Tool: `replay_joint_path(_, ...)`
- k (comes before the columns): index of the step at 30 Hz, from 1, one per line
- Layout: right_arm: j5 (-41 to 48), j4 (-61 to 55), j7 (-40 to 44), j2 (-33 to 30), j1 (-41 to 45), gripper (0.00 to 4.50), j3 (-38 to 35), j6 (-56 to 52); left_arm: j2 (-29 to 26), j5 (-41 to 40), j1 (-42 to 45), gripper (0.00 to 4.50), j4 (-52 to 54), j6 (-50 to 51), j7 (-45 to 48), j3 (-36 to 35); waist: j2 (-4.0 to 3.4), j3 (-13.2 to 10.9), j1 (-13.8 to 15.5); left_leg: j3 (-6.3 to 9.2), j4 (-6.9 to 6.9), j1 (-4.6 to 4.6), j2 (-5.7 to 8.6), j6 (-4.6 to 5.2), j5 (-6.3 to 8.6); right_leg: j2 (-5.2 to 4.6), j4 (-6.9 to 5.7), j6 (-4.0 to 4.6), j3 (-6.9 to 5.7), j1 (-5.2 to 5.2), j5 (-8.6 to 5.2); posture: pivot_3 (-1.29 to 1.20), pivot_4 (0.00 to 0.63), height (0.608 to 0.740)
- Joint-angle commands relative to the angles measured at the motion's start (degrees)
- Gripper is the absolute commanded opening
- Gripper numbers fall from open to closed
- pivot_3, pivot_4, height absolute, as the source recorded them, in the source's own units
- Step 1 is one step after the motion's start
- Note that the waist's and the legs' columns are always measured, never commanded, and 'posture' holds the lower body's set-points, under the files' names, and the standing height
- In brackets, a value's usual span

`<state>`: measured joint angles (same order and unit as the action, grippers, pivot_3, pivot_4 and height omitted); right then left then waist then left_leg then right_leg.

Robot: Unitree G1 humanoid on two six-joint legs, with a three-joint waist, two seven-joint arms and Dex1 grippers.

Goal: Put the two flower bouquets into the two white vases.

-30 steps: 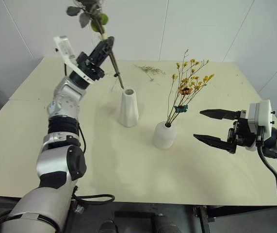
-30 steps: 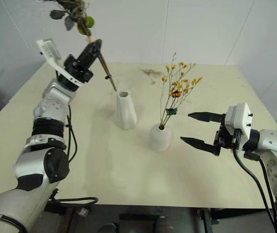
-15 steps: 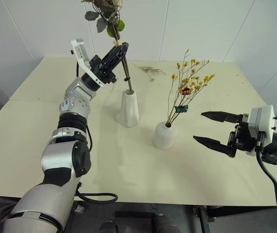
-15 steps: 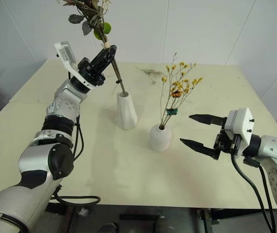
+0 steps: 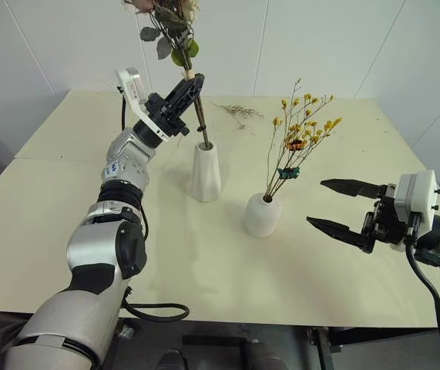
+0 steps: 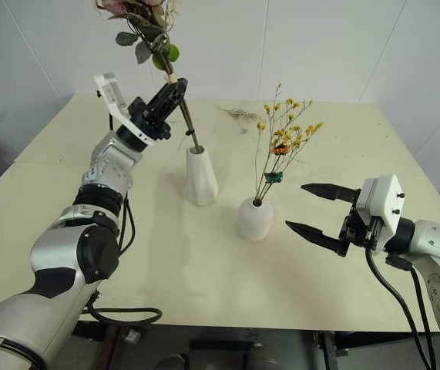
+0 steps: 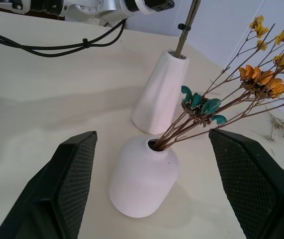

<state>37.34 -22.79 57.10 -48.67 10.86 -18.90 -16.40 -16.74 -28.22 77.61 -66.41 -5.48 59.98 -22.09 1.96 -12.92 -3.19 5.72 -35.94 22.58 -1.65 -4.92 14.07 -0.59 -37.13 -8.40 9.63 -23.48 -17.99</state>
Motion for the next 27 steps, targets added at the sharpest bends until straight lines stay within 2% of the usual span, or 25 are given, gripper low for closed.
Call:
replay_joint_path(1, 1.4, -2.5, -1.0, 0.3, -0.3, 3.80, -2.5, 0.2, 0.1, 1.0, 1.7, 0.02, -0.2, -2.5, -0.1, -0.2, 0.00, 0.0, 0.0, 0.00, 0.00, 0.01, 0.00, 0.00, 0.00, 0.00, 0.01, 0.00, 0.00, 0.00, 0.00, 0.00, 0.150, 0.740)
replay_joint_path(13, 1.8, -4.3, -3.1, 1.0, -2.1, 3.80, -2.8, 0.3, 2.1, 3.0, 0.5, 0.02, -1.0, -4.9, 1.1, 0.6, 0.00, 0.0, 0.1, 0.01, -0.01, 0.07, 0.00, 0.00, 0.00, 0.00, 0.07, -0.04, 0.00, 0.00, 0.02, 0.00, 0.150, 0.740)
replay_joint_path(27, 1.9, -5.2, -4.3, 2.0, -2.7, 3.80, -2.3, 0.4, 1.7, 5.8, -2.5, 0.02, -2.0, -8.5, -0.2, 1.0, 0.00, 0.0, 0.1, 0.02, -0.02, 0.07, 0.00, 0.01, 0.00, 0.00, 0.07, -0.06, 0.00, 0.01, 0.04, 0.00, 0.150, 0.740)
